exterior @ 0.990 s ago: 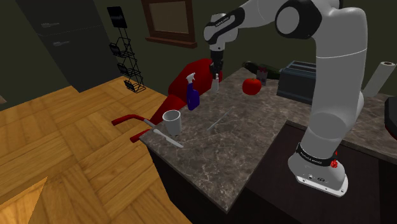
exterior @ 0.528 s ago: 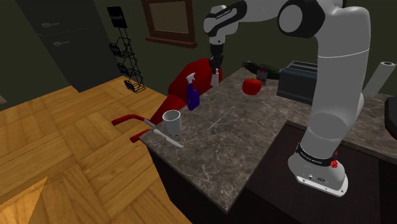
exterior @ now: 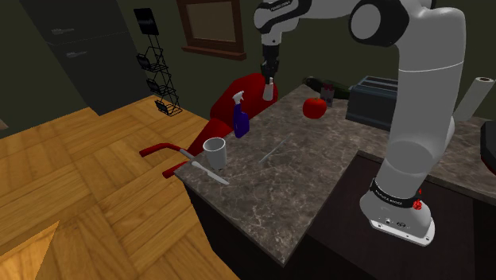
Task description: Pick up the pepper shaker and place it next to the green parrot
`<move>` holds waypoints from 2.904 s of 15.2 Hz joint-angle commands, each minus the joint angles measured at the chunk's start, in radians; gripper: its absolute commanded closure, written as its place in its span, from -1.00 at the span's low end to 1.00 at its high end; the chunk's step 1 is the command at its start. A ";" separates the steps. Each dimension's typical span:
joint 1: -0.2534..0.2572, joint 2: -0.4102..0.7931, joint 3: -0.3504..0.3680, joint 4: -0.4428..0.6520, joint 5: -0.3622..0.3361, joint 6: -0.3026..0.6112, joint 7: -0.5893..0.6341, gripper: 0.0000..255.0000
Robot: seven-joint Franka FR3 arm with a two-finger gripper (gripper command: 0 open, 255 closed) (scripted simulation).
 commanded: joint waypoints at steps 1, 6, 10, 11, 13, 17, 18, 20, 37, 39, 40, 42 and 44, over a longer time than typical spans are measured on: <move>-0.001 0.000 0.000 0.024 -0.001 -0.025 0.002 1.00; -0.078 0.051 -0.036 0.096 0.016 -0.059 -0.105 1.00; -0.144 0.111 -0.060 0.183 0.034 -0.096 -0.187 1.00; -0.162 0.129 -0.065 0.210 0.039 -0.108 -0.207 1.00; -0.199 0.169 -0.074 0.269 0.050 -0.132 -0.246 1.00; -0.281 0.268 -0.087 0.422 0.075 -0.196 -0.318 1.00; -0.303 0.298 -0.089 0.470 0.082 -0.216 -0.334 1.00; -0.352 0.368 -0.090 0.584 0.097 -0.263 -0.363 1.00; -0.367 0.407 -0.091 0.444 0.108 -0.091 -0.417 1.00; -0.364 0.408 -0.090 0.419 0.110 -0.066 -0.421 1.00; -0.363 0.409 -0.090 0.407 0.110 -0.053 -0.422 1.00; -0.361 0.413 -0.089 0.386 0.112 -0.029 -0.426 1.00; -0.359 0.417 -0.088 0.366 0.114 -0.005 -0.429 1.00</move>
